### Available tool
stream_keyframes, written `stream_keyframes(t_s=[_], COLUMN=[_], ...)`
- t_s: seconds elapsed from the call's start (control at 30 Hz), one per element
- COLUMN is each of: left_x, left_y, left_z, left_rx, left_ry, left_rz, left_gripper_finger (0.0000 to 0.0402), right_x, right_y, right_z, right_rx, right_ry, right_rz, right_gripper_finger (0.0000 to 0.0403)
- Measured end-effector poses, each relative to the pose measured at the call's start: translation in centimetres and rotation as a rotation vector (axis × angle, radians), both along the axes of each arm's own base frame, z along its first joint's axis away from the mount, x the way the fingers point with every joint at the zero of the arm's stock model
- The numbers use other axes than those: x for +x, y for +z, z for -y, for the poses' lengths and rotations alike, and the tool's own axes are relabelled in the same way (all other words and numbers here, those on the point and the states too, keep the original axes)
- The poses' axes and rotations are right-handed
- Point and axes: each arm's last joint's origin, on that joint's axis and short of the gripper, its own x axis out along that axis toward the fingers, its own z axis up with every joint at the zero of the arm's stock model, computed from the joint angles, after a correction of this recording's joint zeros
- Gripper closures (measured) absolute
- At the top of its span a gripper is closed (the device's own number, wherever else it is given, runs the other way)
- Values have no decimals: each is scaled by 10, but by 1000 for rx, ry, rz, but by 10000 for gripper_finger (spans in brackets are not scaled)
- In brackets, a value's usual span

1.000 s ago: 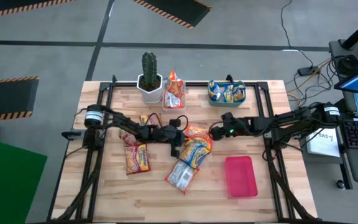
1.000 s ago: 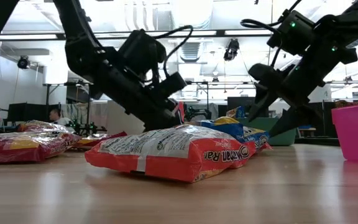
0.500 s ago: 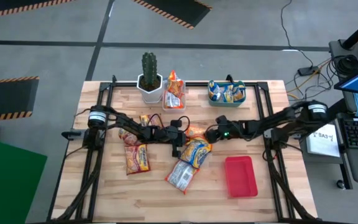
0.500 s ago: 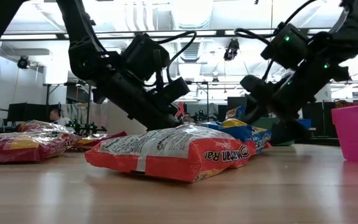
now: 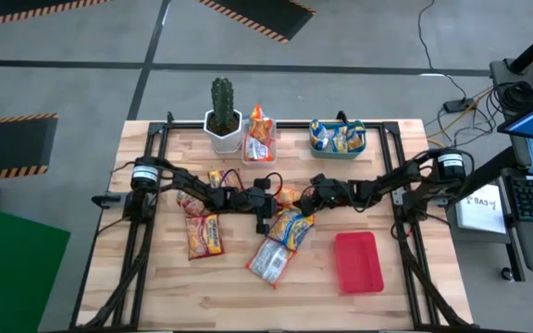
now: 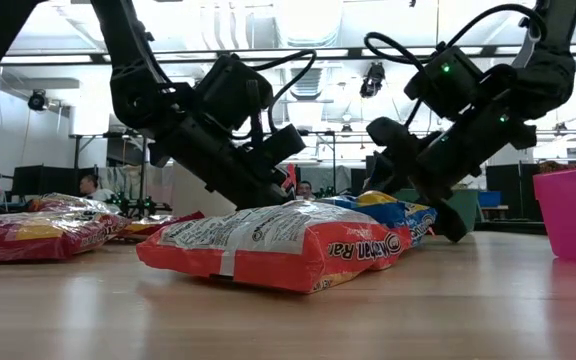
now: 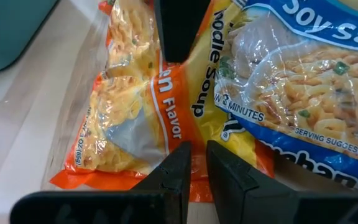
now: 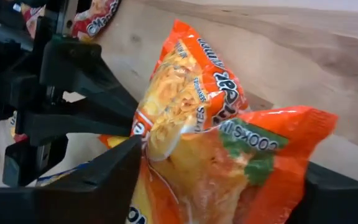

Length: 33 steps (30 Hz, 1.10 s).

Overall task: Sort Maruchan noodles
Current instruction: Put the orange noodle pack into the transparent bin

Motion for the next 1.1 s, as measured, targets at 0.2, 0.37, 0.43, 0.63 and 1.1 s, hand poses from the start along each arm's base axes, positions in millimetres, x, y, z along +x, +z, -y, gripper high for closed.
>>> stream_keyframes(t_s=[0.2, 0.37, 0.43, 0.63, 1.1], left_x=[0, -2, -3, -15, -99], left_y=[0, 8, 17, 58, 212], left_z=[0, 0, 0, -1, 0], left_rx=[-6, -5, -1, 47, 237], left_ry=[4, 4, 3, 11, -53], left_rz=[1, -1, -2, -2, 375], left_gripper_finger=[365, 365, 365, 365, 365], right_x=[2, 2, 2, 2, 55], right_y=[4, 4, 5, 20, 100], right_z=[0, -1, -1, 4, 32], right_rx=[0, -3, -13, -66, -529], right_ry=[15, 34, 42, 48, -17], right_rz=[26, 25, 27, 83, 208], right_gripper_finger=[254, 340, 361, 374, 371])
